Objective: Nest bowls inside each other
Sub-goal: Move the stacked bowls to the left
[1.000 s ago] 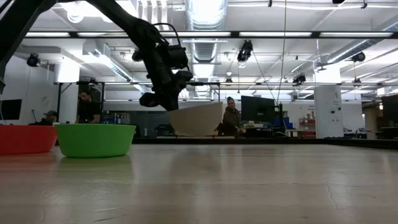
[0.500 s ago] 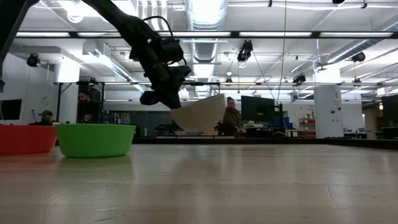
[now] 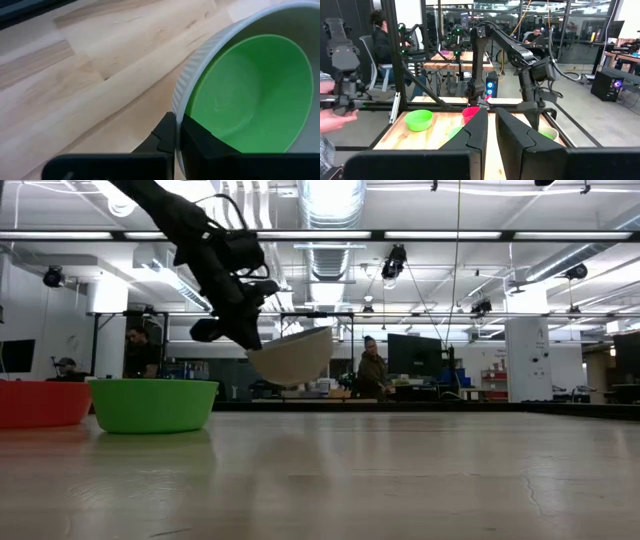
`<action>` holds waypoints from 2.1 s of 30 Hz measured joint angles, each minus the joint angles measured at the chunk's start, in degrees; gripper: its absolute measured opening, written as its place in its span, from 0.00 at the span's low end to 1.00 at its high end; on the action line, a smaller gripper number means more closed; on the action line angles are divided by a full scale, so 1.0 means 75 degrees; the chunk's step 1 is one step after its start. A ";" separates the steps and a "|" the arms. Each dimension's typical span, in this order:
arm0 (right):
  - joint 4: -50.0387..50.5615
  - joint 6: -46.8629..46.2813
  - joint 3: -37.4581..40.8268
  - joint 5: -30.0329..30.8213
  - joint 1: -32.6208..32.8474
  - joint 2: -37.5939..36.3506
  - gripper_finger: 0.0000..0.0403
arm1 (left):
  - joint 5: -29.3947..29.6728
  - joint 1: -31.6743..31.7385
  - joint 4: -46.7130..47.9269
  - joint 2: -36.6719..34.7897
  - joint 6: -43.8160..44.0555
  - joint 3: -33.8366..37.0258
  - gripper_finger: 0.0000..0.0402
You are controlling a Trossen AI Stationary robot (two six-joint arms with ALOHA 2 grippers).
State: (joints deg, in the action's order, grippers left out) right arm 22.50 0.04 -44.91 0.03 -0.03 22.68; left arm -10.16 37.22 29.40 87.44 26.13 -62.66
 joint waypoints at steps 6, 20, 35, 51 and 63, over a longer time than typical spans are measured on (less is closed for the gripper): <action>0.0000 -0.0001 0.0003 0.0000 -0.0001 -0.0003 0.08 | -0.0080 0.0317 -0.0055 -0.0464 0.0757 0.0662 0.03; 0.0000 -0.0001 0.0000 0.0000 0.0002 -0.0003 0.08 | -0.0112 0.0820 0.0542 -0.1061 0.1592 0.1274 0.03; 0.0000 0.0000 0.0001 0.0000 0.0002 -0.0003 0.08 | 0.0066 0.1114 0.1459 -0.1067 0.2202 0.1274 0.03; 0.0000 -0.0001 0.0001 0.0000 0.0000 -0.0001 0.08 | -0.0194 0.1118 0.1059 -0.1067 0.2912 0.1914 0.03; 0.0000 0.0002 0.0000 0.0000 -0.0001 0.0000 0.08 | -0.0237 0.1112 0.0780 -0.1067 0.2938 0.2015 0.09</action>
State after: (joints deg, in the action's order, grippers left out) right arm 22.50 0.05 -44.91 0.03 -0.03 22.68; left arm -11.94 45.56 35.24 79.44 48.16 -47.55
